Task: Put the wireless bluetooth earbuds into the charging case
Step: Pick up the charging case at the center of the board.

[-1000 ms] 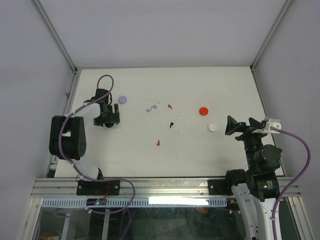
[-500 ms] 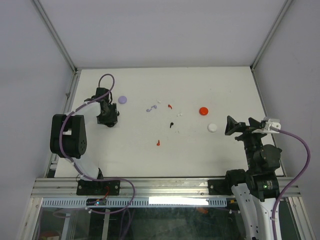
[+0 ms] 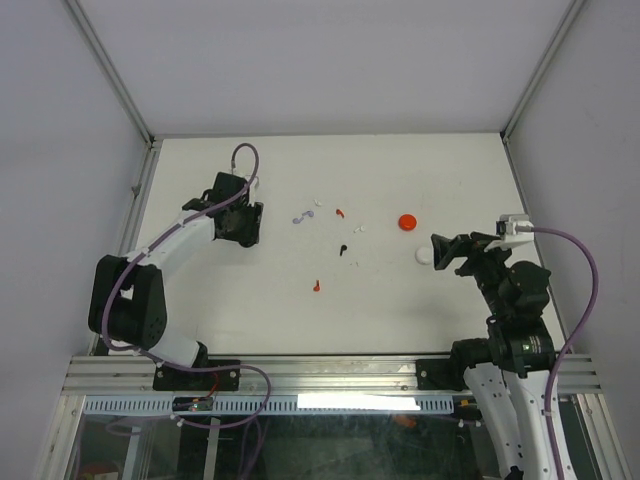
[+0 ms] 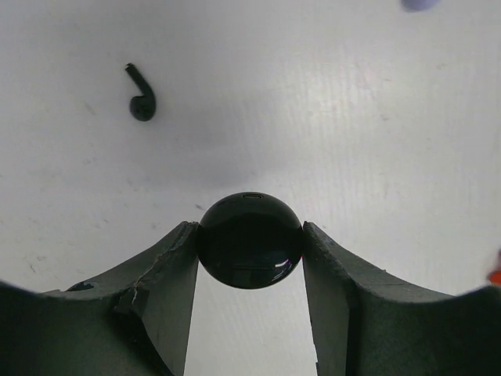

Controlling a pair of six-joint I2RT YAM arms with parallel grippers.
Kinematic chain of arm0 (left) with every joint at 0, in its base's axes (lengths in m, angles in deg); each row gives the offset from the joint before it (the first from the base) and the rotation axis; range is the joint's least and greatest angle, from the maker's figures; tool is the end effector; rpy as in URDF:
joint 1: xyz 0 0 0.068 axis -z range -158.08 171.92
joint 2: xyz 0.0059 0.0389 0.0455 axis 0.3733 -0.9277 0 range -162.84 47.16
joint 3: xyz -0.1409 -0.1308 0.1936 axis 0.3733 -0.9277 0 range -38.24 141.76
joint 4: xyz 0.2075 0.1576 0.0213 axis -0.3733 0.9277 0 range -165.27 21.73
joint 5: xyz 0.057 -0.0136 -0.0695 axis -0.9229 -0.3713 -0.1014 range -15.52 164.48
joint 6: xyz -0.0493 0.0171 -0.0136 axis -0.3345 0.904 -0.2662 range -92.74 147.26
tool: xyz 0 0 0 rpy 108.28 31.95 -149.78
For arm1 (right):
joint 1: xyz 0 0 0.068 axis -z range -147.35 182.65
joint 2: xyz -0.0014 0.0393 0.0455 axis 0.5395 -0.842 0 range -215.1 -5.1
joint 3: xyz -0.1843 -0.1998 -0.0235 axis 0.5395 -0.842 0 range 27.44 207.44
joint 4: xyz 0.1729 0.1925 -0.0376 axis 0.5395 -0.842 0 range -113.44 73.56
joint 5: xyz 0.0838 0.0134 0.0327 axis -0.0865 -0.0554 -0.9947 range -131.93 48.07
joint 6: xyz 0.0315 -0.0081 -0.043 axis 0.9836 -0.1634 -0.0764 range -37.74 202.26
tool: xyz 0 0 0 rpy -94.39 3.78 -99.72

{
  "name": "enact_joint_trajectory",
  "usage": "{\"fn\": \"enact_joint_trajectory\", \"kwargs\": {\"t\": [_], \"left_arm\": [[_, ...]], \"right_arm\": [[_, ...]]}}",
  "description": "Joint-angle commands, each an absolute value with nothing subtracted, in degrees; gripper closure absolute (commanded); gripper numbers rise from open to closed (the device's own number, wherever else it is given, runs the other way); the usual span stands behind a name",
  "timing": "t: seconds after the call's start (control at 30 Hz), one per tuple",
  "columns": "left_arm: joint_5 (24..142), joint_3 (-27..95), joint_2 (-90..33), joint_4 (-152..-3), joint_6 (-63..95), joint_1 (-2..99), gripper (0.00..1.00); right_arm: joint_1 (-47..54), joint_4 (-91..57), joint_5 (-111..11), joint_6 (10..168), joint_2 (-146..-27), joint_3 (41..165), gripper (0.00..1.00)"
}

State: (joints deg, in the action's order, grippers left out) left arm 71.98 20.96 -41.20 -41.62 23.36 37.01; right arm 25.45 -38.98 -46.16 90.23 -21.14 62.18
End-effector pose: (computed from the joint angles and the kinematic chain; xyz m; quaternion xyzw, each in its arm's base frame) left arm 0.2955 -0.0781 0.2130 0.0897 0.9676 -0.0178 0.2354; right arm 0.0874 0.0136 0.3145 -0.0203 0.7300 0.1168 0.6731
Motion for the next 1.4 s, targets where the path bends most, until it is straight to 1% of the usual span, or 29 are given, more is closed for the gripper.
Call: {"fn": "enact_joint_trajectory", "kwargs": {"t": [0.0, 0.1, 0.27, 0.57, 0.77, 0.9, 1.1, 1.27, 1.37], "left_arm": [[73.6, 22.97, -36.16, -42.44, 27.04, 40.65, 0.53], [73.43, 23.8, -34.19, -42.62, 29.0, 44.14, 0.53], [76.28, 23.97, -30.32, -45.81, 33.17, 50.81, 0.54], [76.21, 24.91, -27.73, -50.3, 44.21, 63.24, 0.54], [75.25, 24.84, -26.59, -53.44, 51.3, 69.99, 0.54], [74.92, 25.17, -26.48, -54.29, 55.68, 73.8, 0.54], [76.25, 24.87, -26.31, -55.17, 60.88, 76.72, 0.53], [76.98, 25.48, -26.73, -55.84, 62.79, 78.88, 0.53], [76.88, 25.87, -27.05, -55.84, 64.23, 80.17, 0.53]], "right_arm": [[25.05, -39.58, -54.24, 92.12, -25.27, 65.97, 0.01], [25.09, -40.31, -60.64, 93.4, -29.59, 66.3, 0.01], [25.1, -36.63, -70.85, 96.87, -34.24, 63.74, 0.01], [24.16, -23.57, -82.08, 108.05, -42.02, 60.05, 0.04], [20.19, -20.43, -82.17, 110.83, -46.66, 61.0, 0.05], [17.47, -20.28, -82.08, 111.43, -49.49, 61.9, 0.08], [10.79, -18.57, -78.9, 112.08, -52.74, 64.48, 0.17], [5.53, -14.17, -76.28, 113.54, -55.92, 65.01, 0.26], [2.53, -12.54, -74.67, 113.78, -58.2, 65.58, 0.3]]}}
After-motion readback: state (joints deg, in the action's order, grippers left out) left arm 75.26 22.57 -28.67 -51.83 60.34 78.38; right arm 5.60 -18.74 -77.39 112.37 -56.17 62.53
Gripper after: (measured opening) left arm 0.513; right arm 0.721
